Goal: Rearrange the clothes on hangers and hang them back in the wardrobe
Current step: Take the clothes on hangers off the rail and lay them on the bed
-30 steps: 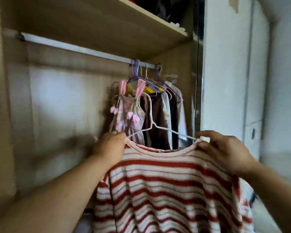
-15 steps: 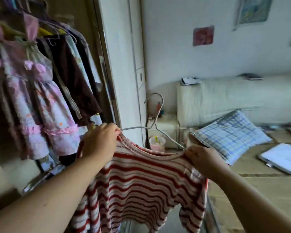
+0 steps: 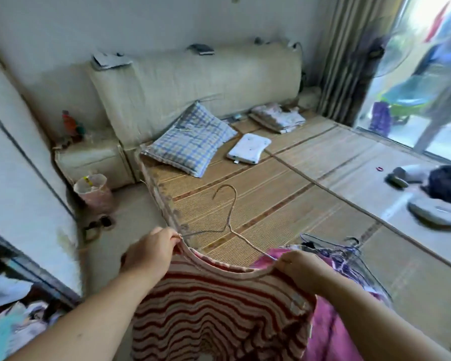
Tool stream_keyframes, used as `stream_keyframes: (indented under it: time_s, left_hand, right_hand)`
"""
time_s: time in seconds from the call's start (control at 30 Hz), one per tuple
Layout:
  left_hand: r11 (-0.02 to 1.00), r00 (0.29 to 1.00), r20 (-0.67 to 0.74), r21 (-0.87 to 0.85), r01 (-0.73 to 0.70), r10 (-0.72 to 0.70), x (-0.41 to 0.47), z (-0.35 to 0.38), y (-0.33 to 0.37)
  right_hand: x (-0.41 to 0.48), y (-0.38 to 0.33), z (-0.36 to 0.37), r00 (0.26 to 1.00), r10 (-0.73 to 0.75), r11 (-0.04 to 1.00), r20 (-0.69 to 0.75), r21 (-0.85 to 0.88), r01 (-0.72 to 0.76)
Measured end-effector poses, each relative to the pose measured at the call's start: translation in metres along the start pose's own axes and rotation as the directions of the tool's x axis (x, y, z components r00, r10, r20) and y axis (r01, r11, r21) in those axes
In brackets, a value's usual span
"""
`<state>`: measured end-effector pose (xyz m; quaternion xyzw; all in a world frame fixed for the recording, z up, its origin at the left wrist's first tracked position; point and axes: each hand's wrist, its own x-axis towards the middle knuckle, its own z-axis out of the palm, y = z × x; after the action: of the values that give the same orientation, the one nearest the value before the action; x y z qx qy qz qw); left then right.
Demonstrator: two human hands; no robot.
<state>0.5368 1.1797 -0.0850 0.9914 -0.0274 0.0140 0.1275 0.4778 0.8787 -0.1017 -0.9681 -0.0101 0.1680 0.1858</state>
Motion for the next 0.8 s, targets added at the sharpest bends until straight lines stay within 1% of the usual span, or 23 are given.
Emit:
stream_keyframes:
  time_s: [0.1, 0.2, 0.27, 0.37, 0.47, 0.53, 0.67, 0.8]
  left_hand:
    - [0.988, 0.983, 0.099, -0.039, -0.15, 0.153, 0.012, 0.033, 0.076]
    - [0.947, 0.938, 0.145, -0.117, -0.301, 0.316, 0.022, 0.052, 0.149]
    - [0.915, 0.905, 0.157, -0.154, -0.373, 0.395, 0.027, 0.064, 0.197]
    - [0.885, 0.866, 0.19, -0.159, -0.437, 0.462, 0.038, 0.087, 0.25]
    - [0.877, 0.827, 0.294, -0.114, -0.467, 0.479, 0.047, 0.113, 0.285]
    - [0.877, 0.801, 0.377, -0.071, -0.476, 0.465, 0.053, 0.127, 0.299]
    - [0.891, 0.778, 0.476, -0.023, -0.454, 0.409, 0.071, 0.158, 0.319]
    - [0.916, 0.783, 0.508, -0.033, -0.401, 0.36, 0.09, 0.193, 0.335]
  right_hand:
    - [-0.04, 0.069, -0.01, 0.979, 0.194, 0.978, 0.058, 0.067, -0.198]
    - [-0.076, 0.133, -0.02, 0.927, 0.372, 0.9, 0.053, 0.225, -0.374]
    - [-0.098, 0.171, -0.025, 0.885, 0.463, 0.832, 0.04, 0.324, -0.45]
    - [-0.118, 0.216, -0.028, 0.821, 0.571, 0.747, -0.021, 0.429, -0.509]
    - [-0.116, 0.252, -0.013, 0.753, 0.656, 0.7, -0.046, 0.409, -0.585]
    - [-0.104, 0.268, 0.003, 0.718, 0.696, 0.66, -0.017, 0.408, -0.631]
    - [-0.068, 0.296, 0.03, 0.696, 0.718, 0.646, 0.006, 0.367, -0.669]
    - [-0.034, 0.324, 0.05, 0.663, 0.747, 0.616, 0.046, 0.326, -0.717]
